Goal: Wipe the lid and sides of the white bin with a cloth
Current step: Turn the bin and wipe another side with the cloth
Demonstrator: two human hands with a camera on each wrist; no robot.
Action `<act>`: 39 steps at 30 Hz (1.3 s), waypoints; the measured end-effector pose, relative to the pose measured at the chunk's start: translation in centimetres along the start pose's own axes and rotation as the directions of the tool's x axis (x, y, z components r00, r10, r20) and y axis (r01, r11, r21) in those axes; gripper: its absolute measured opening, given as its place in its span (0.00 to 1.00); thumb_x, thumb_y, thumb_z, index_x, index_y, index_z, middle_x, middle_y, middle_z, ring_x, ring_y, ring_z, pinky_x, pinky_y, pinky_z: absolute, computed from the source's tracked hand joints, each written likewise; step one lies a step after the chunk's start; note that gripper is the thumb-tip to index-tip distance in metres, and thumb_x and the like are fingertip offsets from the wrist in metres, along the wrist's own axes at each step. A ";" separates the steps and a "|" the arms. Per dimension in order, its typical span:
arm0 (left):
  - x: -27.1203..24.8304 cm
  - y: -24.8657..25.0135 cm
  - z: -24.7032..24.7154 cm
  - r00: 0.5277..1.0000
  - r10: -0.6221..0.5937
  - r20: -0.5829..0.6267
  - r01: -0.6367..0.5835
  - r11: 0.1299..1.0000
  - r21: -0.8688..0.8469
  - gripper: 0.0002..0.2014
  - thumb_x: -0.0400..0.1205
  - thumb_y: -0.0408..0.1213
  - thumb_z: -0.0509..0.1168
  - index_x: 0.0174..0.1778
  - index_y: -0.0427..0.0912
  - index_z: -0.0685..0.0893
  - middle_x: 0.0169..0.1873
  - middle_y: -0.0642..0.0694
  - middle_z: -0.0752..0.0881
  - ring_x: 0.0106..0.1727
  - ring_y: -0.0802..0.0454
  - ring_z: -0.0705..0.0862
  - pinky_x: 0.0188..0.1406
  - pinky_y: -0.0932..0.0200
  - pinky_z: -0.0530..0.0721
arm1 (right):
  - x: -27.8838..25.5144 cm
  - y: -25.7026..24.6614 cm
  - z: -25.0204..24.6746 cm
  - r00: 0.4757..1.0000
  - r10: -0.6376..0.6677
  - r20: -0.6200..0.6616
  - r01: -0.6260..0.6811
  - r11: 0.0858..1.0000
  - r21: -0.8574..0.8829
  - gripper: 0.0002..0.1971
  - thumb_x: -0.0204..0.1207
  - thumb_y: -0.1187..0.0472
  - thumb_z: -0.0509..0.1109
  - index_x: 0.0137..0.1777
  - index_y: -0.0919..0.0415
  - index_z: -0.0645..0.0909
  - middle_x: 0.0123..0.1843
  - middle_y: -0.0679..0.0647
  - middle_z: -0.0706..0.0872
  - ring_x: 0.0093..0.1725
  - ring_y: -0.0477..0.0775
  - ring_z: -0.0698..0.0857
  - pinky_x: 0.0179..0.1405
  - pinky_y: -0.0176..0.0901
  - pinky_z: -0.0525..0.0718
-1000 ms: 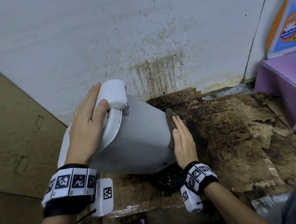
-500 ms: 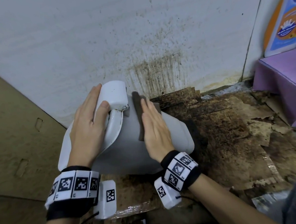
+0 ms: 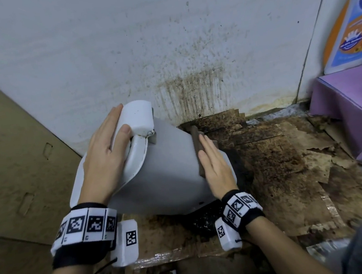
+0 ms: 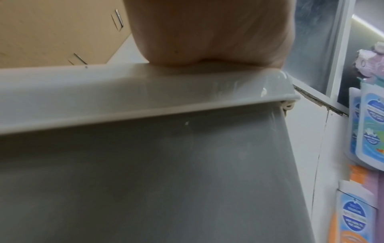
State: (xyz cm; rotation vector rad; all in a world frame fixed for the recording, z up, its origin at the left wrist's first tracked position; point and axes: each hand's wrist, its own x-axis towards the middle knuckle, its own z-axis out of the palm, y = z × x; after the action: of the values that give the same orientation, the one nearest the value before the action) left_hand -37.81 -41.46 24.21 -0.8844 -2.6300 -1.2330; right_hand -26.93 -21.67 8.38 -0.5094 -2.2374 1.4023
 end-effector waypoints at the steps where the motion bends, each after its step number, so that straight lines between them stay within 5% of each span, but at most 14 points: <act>1: 0.0 0.0 0.0 1.000 0.005 0.001 -0.005 1.000 -0.002 0.33 0.84 0.66 0.47 0.86 0.63 0.66 0.84 0.64 0.68 0.85 0.61 0.65 0.86 0.45 0.63 | -0.2 1.1 -0.4 0.999 0.050 -0.003 -0.050 0.999 0.005 0.27 0.90 0.43 0.49 0.88 0.44 0.59 0.89 0.37 0.59 0.87 0.36 0.54 0.88 0.51 0.54; 6: 0.3 0.0 0.2 1.000 0.012 0.003 -0.012 1.000 0.005 0.33 0.84 0.65 0.48 0.86 0.62 0.67 0.84 0.62 0.70 0.84 0.59 0.67 0.85 0.43 0.64 | -1.0 4.3 -1.2 0.963 0.271 -0.003 -0.271 0.961 0.060 0.26 0.90 0.42 0.53 0.88 0.39 0.57 0.90 0.40 0.57 0.89 0.44 0.54 0.88 0.49 0.51; 12: 0.2 0.1 0.3 1.000 0.010 0.015 -0.011 0.999 0.044 0.33 0.84 0.66 0.45 0.86 0.65 0.64 0.84 0.62 0.69 0.84 0.56 0.67 0.83 0.39 0.65 | -0.7 3.3 -0.5 0.953 0.301 -0.044 -0.297 0.952 0.080 0.28 0.89 0.46 0.53 0.88 0.43 0.58 0.90 0.42 0.58 0.88 0.47 0.57 0.88 0.53 0.53; 17: 0.3 0.9 0.7 1.000 0.016 0.025 -0.017 0.998 0.053 0.34 0.83 0.66 0.45 0.86 0.63 0.65 0.84 0.62 0.69 0.84 0.56 0.66 0.82 0.42 0.65 | -0.3 -0.8 0.5 0.980 0.194 -0.045 -0.193 0.981 0.036 0.34 0.84 0.43 0.45 0.89 0.50 0.55 0.91 0.45 0.56 0.88 0.42 0.53 0.88 0.44 0.48; 26: -0.2 1.0 1.1 1.000 0.017 0.014 -0.017 0.998 0.060 0.33 0.82 0.67 0.44 0.86 0.67 0.63 0.85 0.64 0.66 0.83 0.59 0.65 0.77 0.56 0.62 | 0.0 -9.1 2.4 0.997 -0.065 -0.044 0.069 0.993 0.091 0.30 0.86 0.41 0.47 0.88 0.44 0.58 0.89 0.40 0.58 0.87 0.35 0.53 0.88 0.45 0.53; 30: -0.2 1.0 1.0 1.000 0.021 0.015 -0.022 0.998 0.066 0.34 0.82 0.68 0.44 0.86 0.68 0.63 0.86 0.65 0.65 0.83 0.62 0.63 0.75 0.60 0.60 | -0.1 -9.3 2.1 0.994 -0.064 -0.086 0.081 0.973 0.216 0.25 0.89 0.51 0.54 0.86 0.48 0.66 0.86 0.39 0.68 0.85 0.35 0.61 0.86 0.51 0.63; 33: -0.1 1.0 1.2 1.000 0.022 0.022 -0.024 0.997 0.074 0.34 0.81 0.68 0.43 0.86 0.67 0.63 0.86 0.65 0.64 0.82 0.62 0.63 0.74 0.61 0.60 | -0.1 -9.4 1.9 0.992 -0.024 -0.126 0.057 0.961 0.269 0.23 0.90 0.54 0.54 0.83 0.47 0.71 0.79 0.44 0.79 0.78 0.44 0.76 0.78 0.53 0.76; 37: -0.1 1.4 1.5 0.998 0.045 0.032 -0.048 0.994 0.093 0.34 0.82 0.68 0.43 0.86 0.67 0.62 0.86 0.65 0.64 0.83 0.60 0.64 0.76 0.56 0.63 | 0.0 -9.3 1.4 0.979 0.050 -0.197 0.012 0.953 0.302 0.19 0.92 0.55 0.54 0.79 0.49 0.75 0.63 0.47 0.88 0.60 0.43 0.85 0.60 0.41 0.83; 39: 0.0 1.5 1.6 0.998 0.047 0.033 -0.050 0.994 0.094 0.34 0.82 0.69 0.43 0.86 0.66 0.62 0.86 0.65 0.65 0.83 0.59 0.64 0.78 0.55 0.63 | 0.4 -9.5 1.0 0.968 0.119 -0.223 -0.018 0.912 0.411 0.18 0.92 0.56 0.54 0.77 0.51 0.76 0.64 0.44 0.87 0.63 0.39 0.84 0.64 0.40 0.81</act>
State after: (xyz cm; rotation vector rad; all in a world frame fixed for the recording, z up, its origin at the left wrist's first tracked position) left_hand -36.76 -39.57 24.14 -0.9528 -2.6491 -1.0814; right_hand -28.46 -26.17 16.67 -0.5822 -1.6867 1.6842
